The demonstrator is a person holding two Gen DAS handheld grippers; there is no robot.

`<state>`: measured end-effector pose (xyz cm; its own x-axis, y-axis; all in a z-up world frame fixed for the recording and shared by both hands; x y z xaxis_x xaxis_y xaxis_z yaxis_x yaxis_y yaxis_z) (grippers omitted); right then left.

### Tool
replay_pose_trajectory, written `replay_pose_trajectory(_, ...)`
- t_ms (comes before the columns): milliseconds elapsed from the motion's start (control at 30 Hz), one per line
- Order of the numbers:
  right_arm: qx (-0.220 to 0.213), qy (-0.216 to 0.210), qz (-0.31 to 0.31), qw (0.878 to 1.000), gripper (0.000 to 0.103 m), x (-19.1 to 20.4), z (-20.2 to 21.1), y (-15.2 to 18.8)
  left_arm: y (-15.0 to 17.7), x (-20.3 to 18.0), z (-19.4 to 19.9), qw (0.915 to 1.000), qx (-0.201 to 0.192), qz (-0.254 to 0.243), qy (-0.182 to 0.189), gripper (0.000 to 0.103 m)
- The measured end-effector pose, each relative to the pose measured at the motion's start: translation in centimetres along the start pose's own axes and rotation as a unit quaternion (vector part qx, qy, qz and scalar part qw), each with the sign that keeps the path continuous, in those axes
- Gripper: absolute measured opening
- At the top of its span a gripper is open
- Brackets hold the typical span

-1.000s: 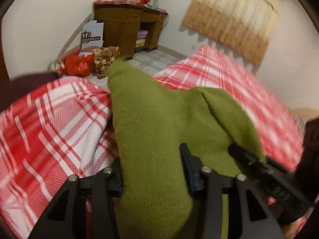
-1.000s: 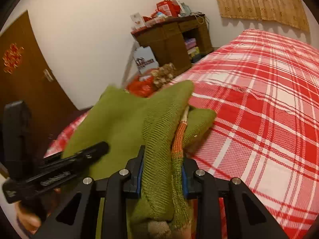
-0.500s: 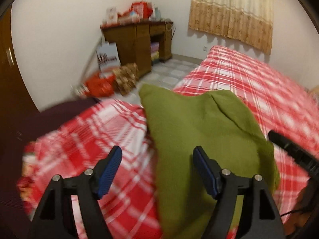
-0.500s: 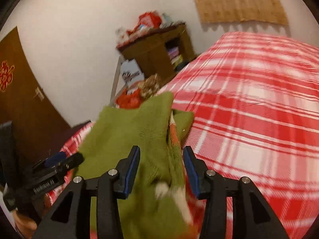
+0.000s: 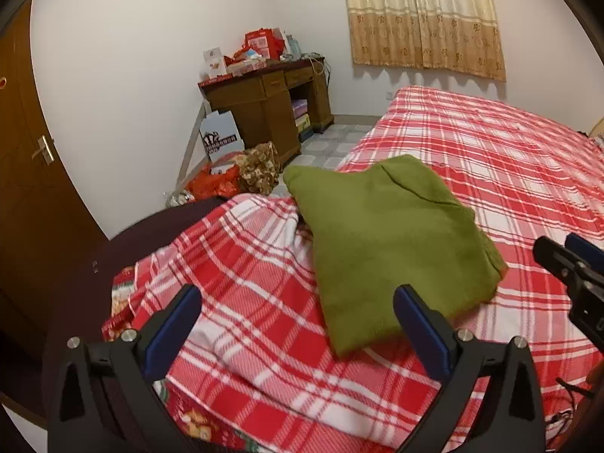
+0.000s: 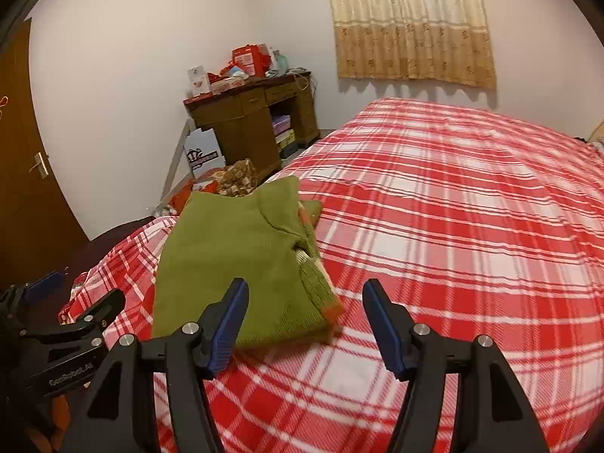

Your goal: Fold small clothes

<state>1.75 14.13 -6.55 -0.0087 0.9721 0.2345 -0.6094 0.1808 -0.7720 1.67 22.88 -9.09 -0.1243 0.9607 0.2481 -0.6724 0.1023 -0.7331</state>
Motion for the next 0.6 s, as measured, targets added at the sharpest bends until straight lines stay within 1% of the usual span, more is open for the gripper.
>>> replay_pose_trajectory(100,-0.019,-0.002,-0.001,1.000,0.065,0.1,2.2,-0.2,0.2,-0.1,0.9,0.9998,0.008,0.018,0.007,0.103)
replay_pose_trajectory(167,-0.037,0.006,0.009,0.999,0.067,0.4,3.7,-0.5,-0.1,-0.2,1.8,0.9997,0.000,0.023,0.009,0.103)
replay_pose_trajectory(233,-0.056,0.007,0.014,0.998,0.072,0.7,5.1,-1.0,-0.6,-0.2,3.1,0.9996,-0.021,0.019,-0.008,0.103)
replay_pose_trajectory(300,-0.072,0.006,0.013,0.997,0.077,1.0,6.3,-1.4,-1.0,-0.2,3.9,0.9991,-0.033,0.008,-0.026,0.103)
replay_pose_trajectory(400,-0.088,-0.002,0.008,0.996,0.077,1.4,7.3,-1.9,-1.5,-0.1,5.4,0.9977,-0.051,0.007,-0.043,0.103)
replay_pose_trajectory(533,-0.094,-0.004,0.008,0.996,0.077,1.4,7.9,-2.0,-1.7,0.0,7.1,0.9962,-0.073,0.020,-0.042,0.103)
replay_pose_trajectory(600,-0.094,-0.006,0.005,0.996,0.078,1.4,8.0,-2.0,-1.6,0.0,7.6,0.9954,-0.079,0.024,-0.049,0.103)
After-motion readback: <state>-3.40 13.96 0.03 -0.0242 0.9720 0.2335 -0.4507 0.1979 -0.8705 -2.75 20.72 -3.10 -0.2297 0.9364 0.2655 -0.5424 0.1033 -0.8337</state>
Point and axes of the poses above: each gripper's, at about its wrist camera, not at the fingertips, and z roughly against the way its jaws point, x to its left, y to its underside, the point moved 9 cm from there along -z, roughly the way its jaws point, and after that the axes turned 9 degrees about -z, right-handed, at the moved point
